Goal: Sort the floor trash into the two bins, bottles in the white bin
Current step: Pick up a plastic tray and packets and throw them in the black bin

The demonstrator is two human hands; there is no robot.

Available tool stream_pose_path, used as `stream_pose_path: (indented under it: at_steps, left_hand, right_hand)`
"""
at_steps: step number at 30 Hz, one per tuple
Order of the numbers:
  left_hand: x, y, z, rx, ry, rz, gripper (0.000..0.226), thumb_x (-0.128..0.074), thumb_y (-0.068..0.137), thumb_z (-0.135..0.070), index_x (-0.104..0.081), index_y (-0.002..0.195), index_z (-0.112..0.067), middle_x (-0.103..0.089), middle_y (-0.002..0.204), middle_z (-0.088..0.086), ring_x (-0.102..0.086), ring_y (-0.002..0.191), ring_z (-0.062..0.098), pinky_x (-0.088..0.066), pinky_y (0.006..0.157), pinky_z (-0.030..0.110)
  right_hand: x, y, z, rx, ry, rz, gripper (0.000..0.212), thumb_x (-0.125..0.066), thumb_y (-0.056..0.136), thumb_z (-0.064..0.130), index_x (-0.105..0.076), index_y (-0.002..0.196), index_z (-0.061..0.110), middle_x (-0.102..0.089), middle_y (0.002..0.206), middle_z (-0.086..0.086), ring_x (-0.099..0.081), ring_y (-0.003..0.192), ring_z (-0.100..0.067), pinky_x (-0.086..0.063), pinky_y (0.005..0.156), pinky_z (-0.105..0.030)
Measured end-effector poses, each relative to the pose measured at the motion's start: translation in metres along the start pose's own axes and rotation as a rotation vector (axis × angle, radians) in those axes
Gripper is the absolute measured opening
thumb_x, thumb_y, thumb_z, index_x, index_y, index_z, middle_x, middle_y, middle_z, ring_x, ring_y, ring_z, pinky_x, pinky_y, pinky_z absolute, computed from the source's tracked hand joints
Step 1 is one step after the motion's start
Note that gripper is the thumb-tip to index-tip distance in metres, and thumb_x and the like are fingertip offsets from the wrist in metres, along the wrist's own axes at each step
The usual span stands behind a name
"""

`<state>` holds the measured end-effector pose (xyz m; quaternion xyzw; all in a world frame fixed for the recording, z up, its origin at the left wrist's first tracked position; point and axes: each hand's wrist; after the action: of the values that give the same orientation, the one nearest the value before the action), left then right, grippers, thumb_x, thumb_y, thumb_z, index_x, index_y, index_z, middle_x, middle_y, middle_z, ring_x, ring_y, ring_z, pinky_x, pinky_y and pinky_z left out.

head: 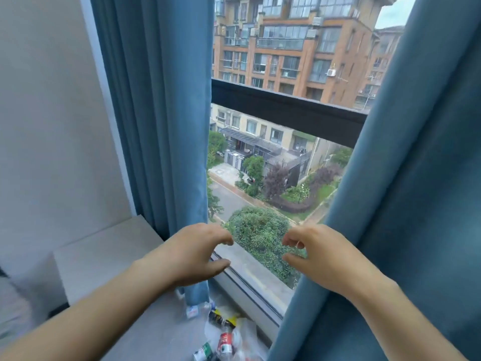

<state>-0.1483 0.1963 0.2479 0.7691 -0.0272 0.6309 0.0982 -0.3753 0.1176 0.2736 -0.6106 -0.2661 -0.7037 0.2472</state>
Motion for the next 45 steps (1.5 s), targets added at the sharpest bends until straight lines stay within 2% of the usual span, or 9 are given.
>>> stream_pose_path:
  at_steps: [8,13,21,24,27,32,36,42,45]
  left_hand:
    - [-0.052,0.061,0.079,0.162,-0.045,0.134,0.039,-0.055,0.091,-0.038,-0.052,0.129,-0.028,-0.053,0.132,-0.012,-0.048,0.123,0.009,-0.037,0.101,0.022]
    - [-0.092,0.103,0.116,0.215,-0.078,0.209,0.038,-0.056,0.090,-0.038,-0.054,0.126,-0.027,-0.055,0.129,-0.009,-0.051,0.120,0.012,-0.040,0.099,0.026]
    - [-0.153,0.164,0.167,0.200,-0.145,0.323,0.035,-0.057,0.089,-0.038,-0.058,0.121,-0.024,-0.058,0.121,-0.007,-0.054,0.114,0.013,-0.043,0.094,0.028]
    - [-0.183,0.187,0.193,0.175,-0.180,0.371,0.035,-0.056,0.089,-0.037,-0.058,0.122,-0.024,-0.058,0.122,-0.007,-0.053,0.115,0.012,-0.040,0.092,0.025]
    - [-0.222,0.207,0.220,0.148,-0.200,0.444,0.035,-0.056,0.089,-0.036,-0.058,0.122,-0.023,-0.059,0.122,-0.005,-0.053,0.114,0.014,-0.040,0.091,0.025]
    - [-0.306,0.229,0.262,0.092,-0.193,0.557,0.032,-0.054,0.090,-0.034,-0.060,0.118,-0.021,-0.061,0.119,-0.003,-0.055,0.110,0.017,-0.043,0.089,0.028]
    - [-0.389,0.235,0.295,0.062,-0.185,0.595,0.030,-0.053,0.090,-0.032,-0.060,0.118,-0.021,-0.061,0.120,-0.005,-0.056,0.111,0.015,-0.042,0.088,0.025]
    - [-0.541,0.239,0.343,0.040,-0.169,0.613,0.030,-0.053,0.091,-0.031,-0.059,0.118,-0.020,-0.061,0.120,-0.002,-0.056,0.111,0.017,-0.044,0.089,0.027]
    - [-0.628,0.238,0.369,0.034,-0.137,0.628,0.030,-0.053,0.090,-0.032,-0.059,0.117,-0.020,-0.062,0.119,-0.001,-0.056,0.112,0.018,-0.045,0.091,0.030]
  right_hand:
    - [-0.085,0.111,-0.028,0.049,0.078,0.139,0.021,-0.056,0.090,0.037,-0.061,0.107,0.026,-0.061,0.102,0.010,-0.055,0.099,-0.014,-0.044,0.079,-0.026]
    - [-0.132,0.162,-0.050,0.014,0.116,0.254,0.024,-0.056,0.090,0.036,-0.062,0.111,0.025,-0.063,0.106,0.007,-0.057,0.100,-0.015,-0.049,0.084,-0.030]
    - [-0.201,0.216,-0.078,-0.078,0.166,0.412,0.027,-0.056,0.091,0.032,-0.061,0.115,0.021,-0.064,0.113,0.003,-0.058,0.104,-0.018,-0.047,0.084,-0.028]
    - [-0.231,0.233,-0.087,-0.154,0.169,0.426,0.027,-0.055,0.091,0.031,-0.062,0.116,0.021,-0.064,0.114,0.003,-0.058,0.106,-0.019,-0.044,0.083,-0.027]
    - [-0.268,0.245,-0.095,-0.268,0.190,0.444,0.027,-0.054,0.090,0.028,-0.062,0.115,0.022,-0.064,0.113,0.002,-0.057,0.107,-0.019,-0.048,0.085,-0.029]
    - [-0.362,0.256,-0.102,-0.417,0.217,0.497,0.021,-0.053,0.086,0.024,-0.065,0.104,0.020,-0.068,0.104,0.000,-0.059,0.099,-0.021,-0.050,0.080,-0.031]
    - [-0.453,0.265,-0.108,-0.463,0.248,0.524,0.021,-0.054,0.085,0.024,-0.064,0.103,0.023,-0.066,0.104,0.002,-0.059,0.099,-0.021,-0.040,0.071,-0.025]
    - [-0.611,0.272,-0.124,-0.465,0.218,0.527,0.025,-0.053,0.086,0.025,-0.062,0.109,0.020,-0.065,0.108,0.000,-0.058,0.102,-0.021,-0.042,0.073,-0.026]
    - [-0.698,0.278,-0.136,-0.449,0.165,0.515,0.029,-0.048,0.088,0.023,-0.061,0.114,0.020,-0.065,0.112,-0.001,-0.059,0.105,-0.023,-0.048,0.080,-0.029]
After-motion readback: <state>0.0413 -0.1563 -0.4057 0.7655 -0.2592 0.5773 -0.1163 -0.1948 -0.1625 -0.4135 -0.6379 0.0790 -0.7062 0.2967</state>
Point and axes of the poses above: each hand's wrist, its own y-axis towards the middle knuckle, its own x-axis out of the back of the hand, z = x × y
